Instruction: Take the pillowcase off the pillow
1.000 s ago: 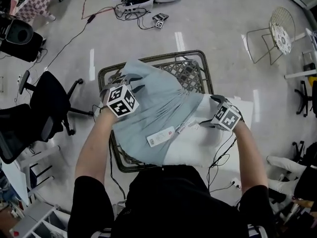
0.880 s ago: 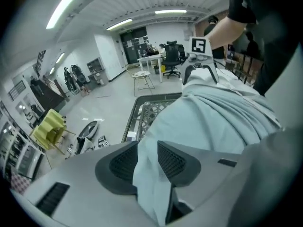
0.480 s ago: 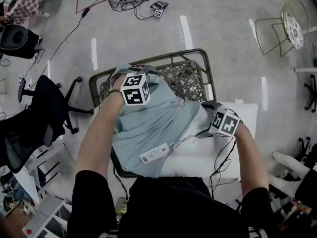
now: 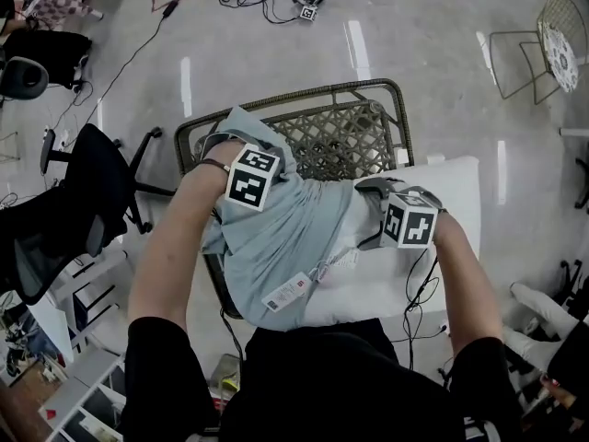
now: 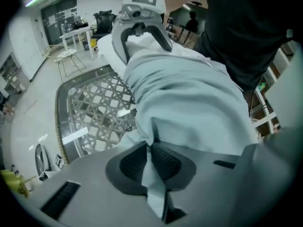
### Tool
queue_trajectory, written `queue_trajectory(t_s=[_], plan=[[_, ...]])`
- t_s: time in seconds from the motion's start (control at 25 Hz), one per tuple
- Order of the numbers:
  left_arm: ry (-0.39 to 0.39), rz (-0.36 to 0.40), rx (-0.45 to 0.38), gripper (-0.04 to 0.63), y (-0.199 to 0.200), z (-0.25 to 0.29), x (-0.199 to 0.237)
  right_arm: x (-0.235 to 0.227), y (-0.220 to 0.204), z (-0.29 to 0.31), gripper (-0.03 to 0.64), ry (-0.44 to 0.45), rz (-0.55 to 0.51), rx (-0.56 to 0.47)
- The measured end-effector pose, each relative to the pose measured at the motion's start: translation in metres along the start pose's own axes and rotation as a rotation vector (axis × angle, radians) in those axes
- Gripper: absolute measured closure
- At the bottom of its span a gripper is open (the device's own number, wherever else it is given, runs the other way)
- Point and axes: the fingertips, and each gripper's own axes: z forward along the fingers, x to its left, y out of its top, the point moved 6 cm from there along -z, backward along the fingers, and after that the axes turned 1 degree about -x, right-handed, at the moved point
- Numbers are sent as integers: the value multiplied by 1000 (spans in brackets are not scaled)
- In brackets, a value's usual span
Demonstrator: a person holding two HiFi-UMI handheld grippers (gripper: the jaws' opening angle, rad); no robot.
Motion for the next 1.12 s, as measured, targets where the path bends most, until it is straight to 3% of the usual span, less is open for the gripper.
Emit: queue_trajectory(t_s=[0.04,0.2,0.36,0.44,0.56,0.6,0.68,0.88,1.0,1.04,1.12], plan=[[-4,-2,24,583,-6,6,-8,2,3,2,66,5,-17,11],[50,-43,83,589,-23,13,-28,12,9,6,123,-2,-44,52],[91,-40,291,591,-67,2,-59,17,5,-7,209,-71,-12,50],[100,-89,340,591,-95,-9,-84,19,2,-13,250,-108,6,52],[138,-189,349,591,-123,-27,-123,15,-3,-19,296,-166,32,68],[146,-209,374,591,-132,-29,-136,12,-4,-21,381,-191,40,71],[156,-253,423,591,-152,-31,-162,8,-4,-22,381,-223,59,78],[167,-419,455,591,-203,-38,-227,9,-5,-21,380,-271,102,96],[90,-480,604,592,-251,-42,-290,7,-14,-25,379,-310,144,115],[92,-525,595,592,-263,-46,-312,6,-18,-26,379,-323,163,124],[174,-627,478,591,-269,-55,-340,6,-22,-26,374,-343,189,142]])
